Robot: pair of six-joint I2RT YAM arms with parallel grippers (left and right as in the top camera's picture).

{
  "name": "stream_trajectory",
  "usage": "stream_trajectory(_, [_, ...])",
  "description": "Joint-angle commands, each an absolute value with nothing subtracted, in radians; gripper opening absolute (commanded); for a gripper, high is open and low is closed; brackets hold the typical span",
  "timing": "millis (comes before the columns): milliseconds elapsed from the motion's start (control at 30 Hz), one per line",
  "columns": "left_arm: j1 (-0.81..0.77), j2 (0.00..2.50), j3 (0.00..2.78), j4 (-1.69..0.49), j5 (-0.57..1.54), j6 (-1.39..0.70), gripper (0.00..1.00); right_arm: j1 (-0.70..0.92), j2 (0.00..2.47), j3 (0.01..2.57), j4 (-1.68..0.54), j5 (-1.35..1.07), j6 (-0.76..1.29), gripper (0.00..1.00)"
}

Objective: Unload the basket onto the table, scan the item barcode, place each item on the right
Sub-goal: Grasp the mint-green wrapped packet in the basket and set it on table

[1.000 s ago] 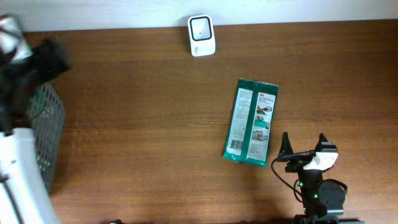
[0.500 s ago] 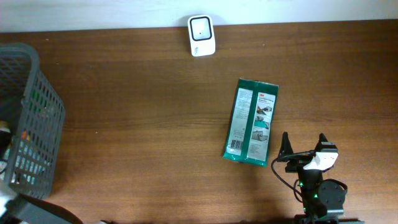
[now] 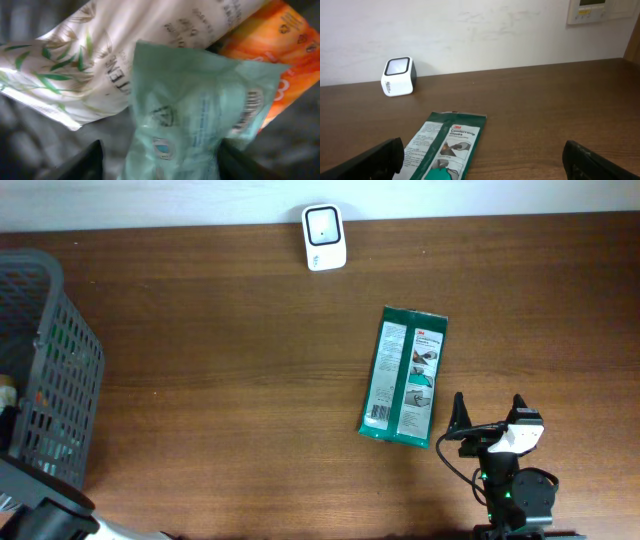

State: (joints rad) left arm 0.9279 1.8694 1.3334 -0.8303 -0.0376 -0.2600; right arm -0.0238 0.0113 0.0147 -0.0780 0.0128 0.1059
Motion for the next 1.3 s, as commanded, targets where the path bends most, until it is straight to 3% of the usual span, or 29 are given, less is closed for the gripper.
stream_trajectory(0, [0.934,1.921,1.323,-0.825,-0.075,-0.252,0.54,-0.027,0.006,0.006,-0.08,0.01,0.112,0.98])
stream_trajectory(100, [0.934,1.921,1.323,-0.824,-0.068,-0.252,0.29,-0.027,0.006,0.006,-0.08,0.01,0.112,0.98])
stream_trajectory(167, [0.934,1.921,1.323,-0.826,-0.068,-0.252,0.04,-0.027,0.006,0.006,-0.08,0.01,0.112,0.98])
stream_trajectory(200, [0.934,1.92,1.323,-0.828,-0.068,-0.252,0.0,-0.027,0.006,0.006,-0.08,0.01,0.112,0.98])
stream_trajectory(433, [0.934,1.885,1.383,-0.869,-0.064,-0.252,0.0,-0.027,0.006,0.006,-0.08,0.01,0.112,0.98])
stream_trajectory(567, [0.933,1.745,1.479,-0.894,-0.009,-0.252,0.0,-0.027,0.006,0.006,-0.08,0.01,0.112,0.98])
stream_trajectory(833, [0.89,1.377,1.505,-0.731,0.338,-0.278,0.0,-0.027,0.006,0.006,-0.08,0.01,0.112,0.98])
stream_trajectory(967, [0.677,1.155,1.505,-0.604,0.382,-0.298,0.0,-0.027,0.006,0.006,-0.08,0.01,0.112,0.98])
stream_trajectory(1067, [0.44,1.067,1.504,-0.638,0.378,-0.256,0.0,-0.027,0.006,0.006,-0.08,0.01,0.112,0.98])
stream_trajectory(1267, [0.057,1.2,1.402,-0.799,0.317,-0.229,0.0,-0.027,0.006,0.006,-0.08,0.01,0.112,0.98])
